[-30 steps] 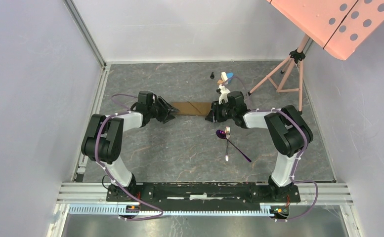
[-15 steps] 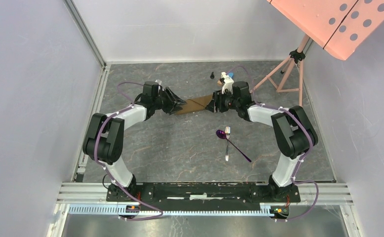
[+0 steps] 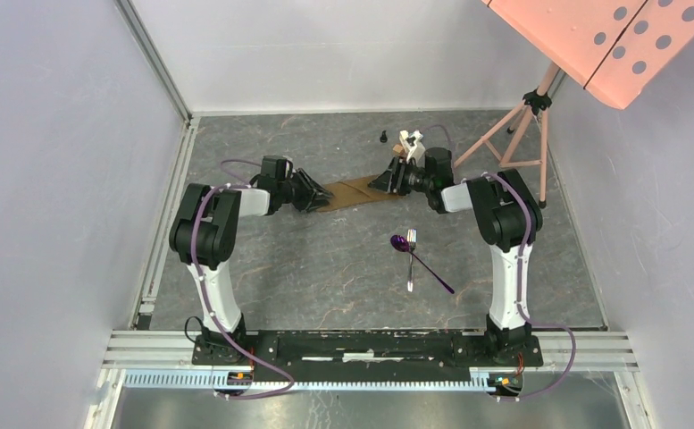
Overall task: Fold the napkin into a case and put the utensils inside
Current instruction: Smooth out the smaller rectangle-folded napkin at the center of the board, then pick up the spoon from the center of the board.
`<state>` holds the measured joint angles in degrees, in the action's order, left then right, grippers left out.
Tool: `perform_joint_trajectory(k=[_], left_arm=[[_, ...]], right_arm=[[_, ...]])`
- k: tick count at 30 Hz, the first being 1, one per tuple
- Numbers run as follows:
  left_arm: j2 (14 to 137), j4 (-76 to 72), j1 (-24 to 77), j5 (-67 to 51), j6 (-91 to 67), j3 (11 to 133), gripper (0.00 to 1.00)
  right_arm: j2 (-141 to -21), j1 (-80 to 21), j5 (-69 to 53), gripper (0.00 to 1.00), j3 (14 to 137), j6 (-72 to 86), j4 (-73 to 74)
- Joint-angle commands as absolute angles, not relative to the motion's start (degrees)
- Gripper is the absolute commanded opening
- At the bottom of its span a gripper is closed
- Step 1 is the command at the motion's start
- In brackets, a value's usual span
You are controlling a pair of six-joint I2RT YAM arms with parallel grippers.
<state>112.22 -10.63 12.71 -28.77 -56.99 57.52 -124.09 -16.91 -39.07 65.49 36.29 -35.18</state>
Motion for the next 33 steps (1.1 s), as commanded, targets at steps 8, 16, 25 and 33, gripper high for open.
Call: perform_joint_trajectory(k=[8,16,25,33], left_arm=[[115.8,-2.3,16.7,-24.3,-49.7,68.2,0.44],[118.6,-0.3,18.9,-26.5,-49.5,73.7,0.45],[90.2,14.4,13.7,-22.6,-35.7,68.2,0.60],[76.7,22.1,11.8,-33.1,-29.5,68.6,0.63]], right_arm=[[-117.6,-14.3,-35.7,0.60,66.9,28.4,-26.7],[-107.6,-14.6,-29.3,0.63,67.7,17.9,-11.0],[-85.3,-26.5,-11.1,0.78,60.0,-0.3,18.2],[-78.0,-45.1,8.0,0.79,57.9,-11.9,37.5]])
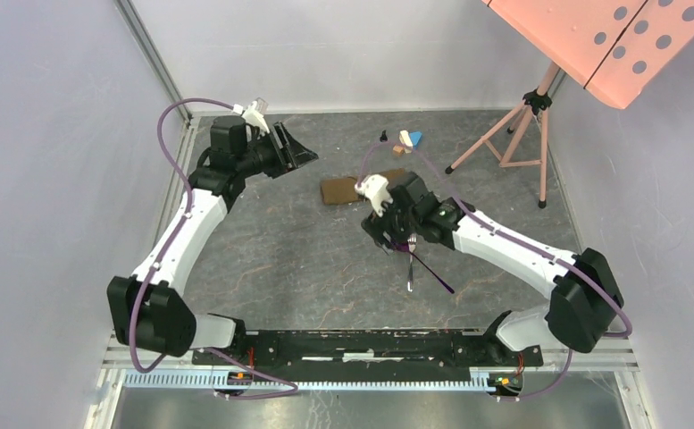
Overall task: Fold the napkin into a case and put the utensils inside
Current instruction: Pick up the spoon from the center of the board.
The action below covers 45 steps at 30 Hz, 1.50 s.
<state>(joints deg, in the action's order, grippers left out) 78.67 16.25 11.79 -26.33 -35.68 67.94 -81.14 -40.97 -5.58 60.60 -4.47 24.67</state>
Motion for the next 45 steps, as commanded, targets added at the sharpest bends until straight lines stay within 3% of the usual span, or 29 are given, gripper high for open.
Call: perform_joint_trajectory(k=[1,4,8,10,13,14,33,45], left_arm=[[75.6,22.4,11.7,-32.6,-28.8,68.4,0.63],[71.6,22.7,11.6,-29.6,-26.7,66.4,0.63],[69.0,22.9,11.5,-27.8,-25.0,63.0,0.63],[67.9,23.3,11.2,-26.2,-24.1,61.8,0.62],[66.5,24.2,10.3,-24.5,-22.7,61.0,0.62],[66.0,24.5,10.1,-24.4,-22.2,61.0,0.62],[67.8,21.3,4.4,-32.1,-24.4,59.2,0.62],[69.1,20.5,3.6,-32.6,-25.0,58.6,0.62]], right_arm=[[-77.3,-46.1,8.6,0.80,57.0,-13.6,38.2],[-76.6,-48.7,8.8,0.85,54.2,-20.4,41.2],[-77.4,-48.3,11.5,0.83,54.1,-21.1,39.3],[-78.2,-47.4,9.9,0.77,53.4,-21.6,37.0],[-79.2,-44.7,7.1,0.56,50.8,-22.0,33.0],[-79.5,-43.6,5.9,0.54,49.8,-22.0,31.4],[-88.3,-40.2,4.1,0.42,49.5,-21.7,26.8],[-90.2,-40.2,5.2,0.13,49.0,-23.3,26.9]])
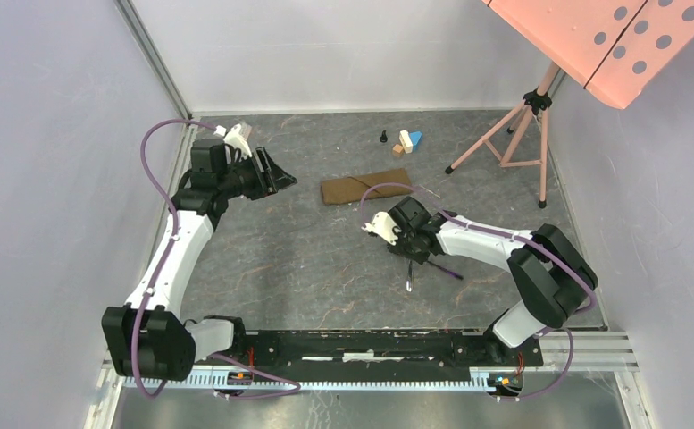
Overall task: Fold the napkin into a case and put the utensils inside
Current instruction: Pick up the spoon from the center of the board, then insert the spoon into the folded napkin.
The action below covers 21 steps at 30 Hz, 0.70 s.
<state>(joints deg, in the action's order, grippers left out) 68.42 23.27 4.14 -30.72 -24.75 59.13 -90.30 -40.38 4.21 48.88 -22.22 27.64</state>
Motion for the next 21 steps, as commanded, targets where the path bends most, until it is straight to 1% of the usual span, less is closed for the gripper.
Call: perform_joint_trajectory(k=[1,4,6,8,11,14,15,18,21], left_arm=[[69.2,20.2,3.6,-32.7,-25.2,58.5,0.62],[70.5,19.8,3.4,-32.5,-26.0,58.2,0.63],[72.8,19.4,3.5,-32.7,-27.1,58.0,0.63],[75.9,17.9,3.4,-33.8,-29.3,57.6,0.63],[82.2,11.0,3.3,-39.4,-37.4,56.1,0.62],[90.2,1.3,3.5,-45.5,-47.7,55.2,0.57],[93.2,0.2,3.6,-46.6,-49.3,55.8,0.56],[98.3,0.6,4.3,-45.5,-49.6,59.3,0.55],[102.4,5.8,5.0,-42.3,-47.2,63.9,0.55]], right_arm=[[-89.7,-40.2,6.0,0.09,49.3,-23.3,27.0],[-87.9,-40.2,8.8,0.00,52.5,-25.2,29.9],[-86.3,-40.3,11.5,0.00,56.8,-27.0,31.5],[-85.2,-40.2,10.6,0.00,60.9,-31.3,30.8],[-85.9,-40.2,3.8,0.00,65.7,-41.0,26.4],[-89.5,-40.2,-5.5,0.00,71.3,-48.6,22.1],[-91.9,-40.2,-8.3,0.00,74.1,-50.0,22.1],[-98.9,-40.2,-15.4,0.00,85.0,-52.7,23.5],[-105.6,-40.2,-22.5,0.00,94.4,-54.8,25.7]])
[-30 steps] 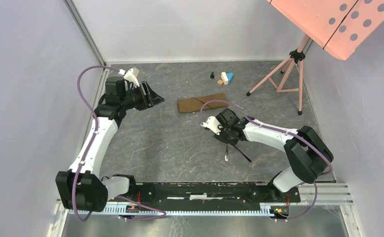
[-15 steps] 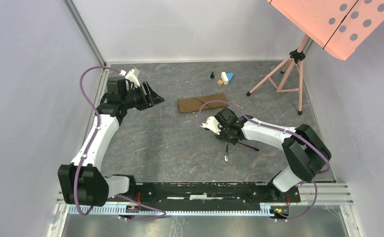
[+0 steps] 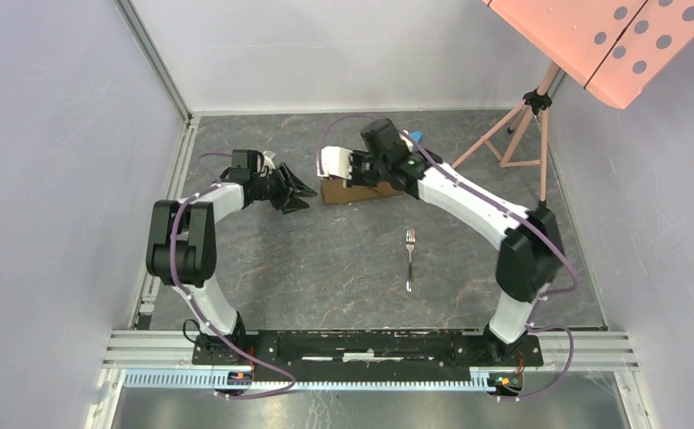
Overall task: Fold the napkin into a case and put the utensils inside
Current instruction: Insert the spoon into the folded napkin.
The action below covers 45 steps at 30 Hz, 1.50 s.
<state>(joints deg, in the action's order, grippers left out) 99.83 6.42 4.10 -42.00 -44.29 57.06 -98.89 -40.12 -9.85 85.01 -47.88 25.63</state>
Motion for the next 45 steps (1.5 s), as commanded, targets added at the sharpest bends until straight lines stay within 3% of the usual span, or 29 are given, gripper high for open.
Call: perform_joint_trajectory(k=[1,5,12,22,45], left_arm=[[103.8,7.4,5.1,-41.7,-47.2,65.5,0.55],[108.9,9.2,5.8,-41.8,-47.1,70.3,0.44],[114.9,9.7,7.4,-43.0,-47.7,74.9,0.34],[119.5,14.2,8.1,-41.1,-44.8,76.8,0.39],[123.6,22.4,8.2,-35.3,-39.8,79.8,0.39]], right_arm=[[-107.5,-40.3,-24.6,0.00,96.0,-55.4,25.9],[-112.1,-40.3,-29.4,0.00,99.3,-58.3,25.9],[-114.9,-40.3,-34.3,0.00,98.0,-63.0,22.6],[-119.9,-40.0,-35.6,0.00,101.2,-65.8,24.0],[-125.9,-40.2,-29.0,0.00,105.1,-69.4,28.8]])
